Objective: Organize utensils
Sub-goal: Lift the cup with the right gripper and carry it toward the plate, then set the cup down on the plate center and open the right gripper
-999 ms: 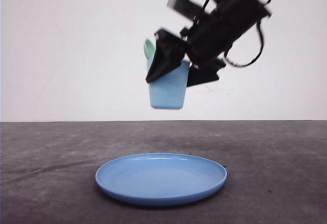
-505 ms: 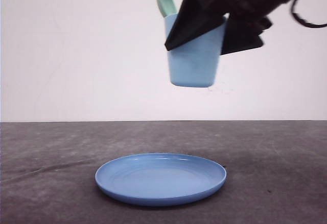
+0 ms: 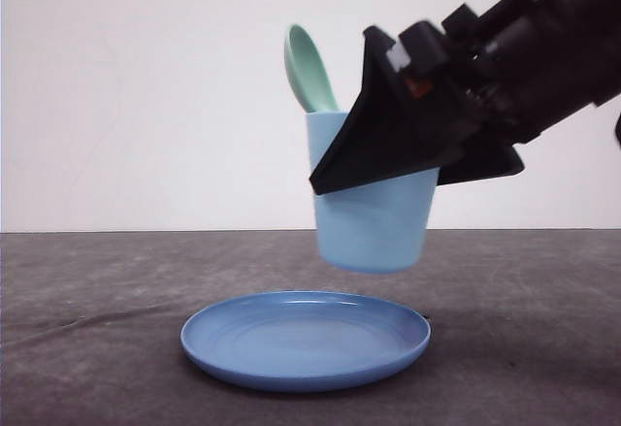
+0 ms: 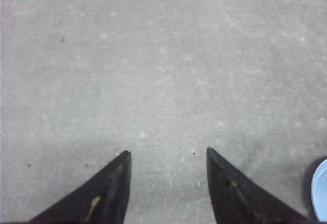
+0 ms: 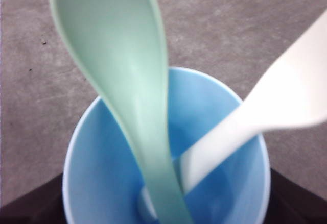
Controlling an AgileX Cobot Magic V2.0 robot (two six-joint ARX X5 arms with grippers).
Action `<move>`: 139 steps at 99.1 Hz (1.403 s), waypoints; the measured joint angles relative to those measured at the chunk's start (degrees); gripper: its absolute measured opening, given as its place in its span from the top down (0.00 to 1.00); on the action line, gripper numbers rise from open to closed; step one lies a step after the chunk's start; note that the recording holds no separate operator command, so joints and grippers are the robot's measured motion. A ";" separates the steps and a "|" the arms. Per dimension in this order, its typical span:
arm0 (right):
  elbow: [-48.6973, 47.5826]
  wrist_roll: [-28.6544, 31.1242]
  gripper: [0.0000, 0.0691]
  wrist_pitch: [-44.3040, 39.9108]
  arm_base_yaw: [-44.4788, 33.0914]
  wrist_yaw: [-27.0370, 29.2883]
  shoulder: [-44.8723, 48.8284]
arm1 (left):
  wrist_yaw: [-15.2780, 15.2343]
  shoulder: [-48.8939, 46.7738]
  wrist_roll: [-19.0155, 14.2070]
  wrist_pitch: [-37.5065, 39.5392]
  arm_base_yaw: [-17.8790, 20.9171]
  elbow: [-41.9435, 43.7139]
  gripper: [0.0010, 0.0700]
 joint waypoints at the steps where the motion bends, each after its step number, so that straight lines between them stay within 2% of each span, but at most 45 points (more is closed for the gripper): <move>1: 0.00 0.00 0.33 0.37 0.00 0.00 0.22 | 0.00 0.00 0.02 0.00 0.00 0.00 0.61; 54: 0.00 -0.04 0.33 16.04 0.00 0.02 16.83 | 0.00 0.00 0.02 0.00 0.00 0.00 0.61; 101: 0.00 -0.04 0.32 17.77 -0.02 -0.13 19.76 | 0.00 0.00 0.02 0.00 0.00 0.00 0.61; 139: 0.00 0.02 0.14 18.47 0.00 -1.36 19.96 | 0.00 0.00 0.02 0.00 0.00 0.00 0.61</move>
